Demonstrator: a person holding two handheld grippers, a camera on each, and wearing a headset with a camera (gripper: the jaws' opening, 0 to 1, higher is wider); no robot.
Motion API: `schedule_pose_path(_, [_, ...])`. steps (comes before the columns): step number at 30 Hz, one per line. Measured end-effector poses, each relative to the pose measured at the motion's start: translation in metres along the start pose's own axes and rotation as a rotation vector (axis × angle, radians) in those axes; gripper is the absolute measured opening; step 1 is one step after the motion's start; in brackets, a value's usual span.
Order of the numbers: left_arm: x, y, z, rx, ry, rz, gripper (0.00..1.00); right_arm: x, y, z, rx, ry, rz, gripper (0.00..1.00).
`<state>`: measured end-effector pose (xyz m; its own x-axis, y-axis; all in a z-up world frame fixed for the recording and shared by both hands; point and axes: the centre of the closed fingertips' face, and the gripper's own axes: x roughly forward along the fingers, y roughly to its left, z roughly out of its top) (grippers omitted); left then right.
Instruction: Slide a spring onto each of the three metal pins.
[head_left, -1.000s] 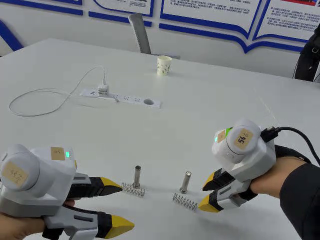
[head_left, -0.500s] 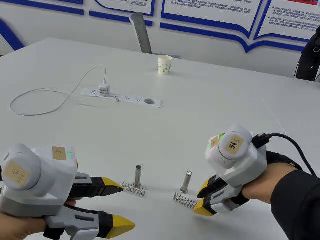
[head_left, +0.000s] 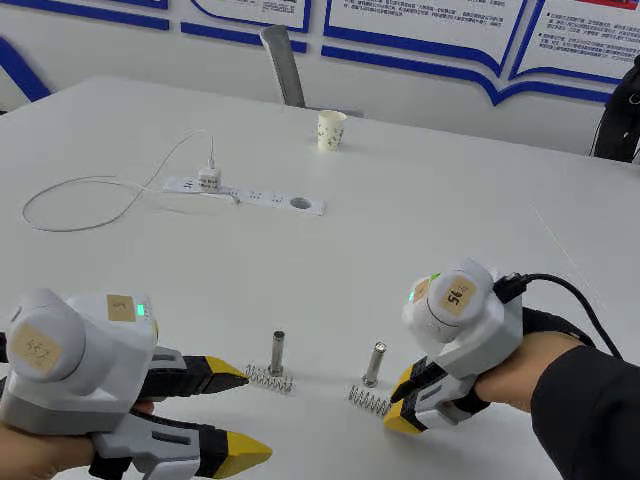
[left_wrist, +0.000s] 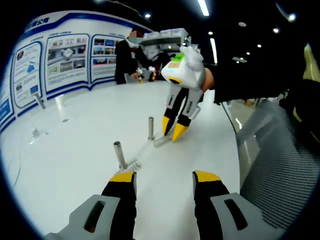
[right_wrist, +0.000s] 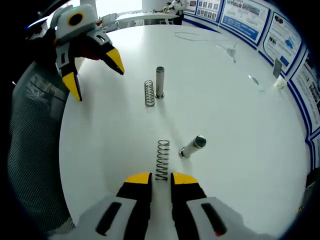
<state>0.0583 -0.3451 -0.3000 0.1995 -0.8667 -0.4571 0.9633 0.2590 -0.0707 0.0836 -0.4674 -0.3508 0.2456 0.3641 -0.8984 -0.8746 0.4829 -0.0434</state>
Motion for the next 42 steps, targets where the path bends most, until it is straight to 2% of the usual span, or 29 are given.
schedule_pose_path(6, [0.0,0.0,-0.001,-0.002,0.002,0.0,0.46,0.003,-0.001,-0.003,-0.007,0.02,-0.002,0.15])
schedule_pose_path(16, [0.001,0.0,-0.001,-0.003,0.005,-0.003,0.46,0.003,0.001,-0.003,0.004,0.022,0.018,0.12])
schedule_pose_path(23, [0.002,-0.001,-0.002,0.0,0.011,-0.009,0.45,0.003,0.001,-0.004,0.057,0.014,0.026,0.12])
schedule_pose_path(32, [0.004,-0.006,-0.003,0.013,0.021,-0.022,0.45,0.003,0.003,-0.004,0.03,0.013,0.001,0.11])
schedule_pose_path(42, [0.008,-0.012,-0.003,0.029,0.024,-0.043,0.45,-0.007,0.012,0.001,-0.014,0.019,0.011,0.11])
